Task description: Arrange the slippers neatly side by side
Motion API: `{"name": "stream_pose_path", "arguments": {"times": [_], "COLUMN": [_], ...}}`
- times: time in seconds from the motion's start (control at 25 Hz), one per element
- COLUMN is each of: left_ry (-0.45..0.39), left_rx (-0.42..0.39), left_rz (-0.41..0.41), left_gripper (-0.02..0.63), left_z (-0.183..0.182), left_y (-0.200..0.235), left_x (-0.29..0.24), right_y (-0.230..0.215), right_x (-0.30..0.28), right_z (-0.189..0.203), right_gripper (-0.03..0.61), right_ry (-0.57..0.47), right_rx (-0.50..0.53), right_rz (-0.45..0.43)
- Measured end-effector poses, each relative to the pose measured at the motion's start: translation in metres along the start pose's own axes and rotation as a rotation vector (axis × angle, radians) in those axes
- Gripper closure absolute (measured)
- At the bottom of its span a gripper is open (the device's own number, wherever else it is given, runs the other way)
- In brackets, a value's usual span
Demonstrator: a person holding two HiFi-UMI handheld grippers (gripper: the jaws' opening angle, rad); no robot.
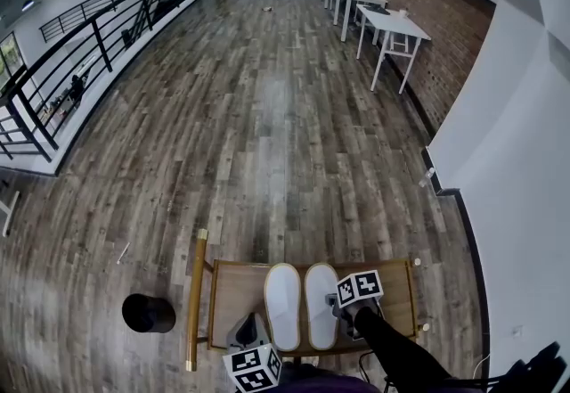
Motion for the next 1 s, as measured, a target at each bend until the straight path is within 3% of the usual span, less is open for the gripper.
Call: {"name": "stream_pose_path", "arguments": {"times": [0.76, 1.0], "left_ry": [0.012, 0.01], "left_rx": [-0.003, 0.007], "left_rz": [-0.004, 0.002], "left_gripper": [0.614, 0.614], "left_z": [-0.007, -0.008], "left_y": [-0.005, -0.005], "left_x": [-0.008, -0.011], "right_y": [-0.002, -0.003], "right_x": [-0.007, -0.008], "right_z": [0.001, 0.005], "right_gripper": [0.561, 0.56], "right_ry": [0.005, -0.008], "right_rx": [-0.007, -0.025], "right_rz": [-0.027, -0.08]}}
Point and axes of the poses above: the fingertips, and each gripper's own axes: x backward along the fingers, y to its left, z out of its underside, the point moved 10 cm from there along x, backward along the fingers, and after that the axes turned 5 degrees about x, right-handed, at the moved point
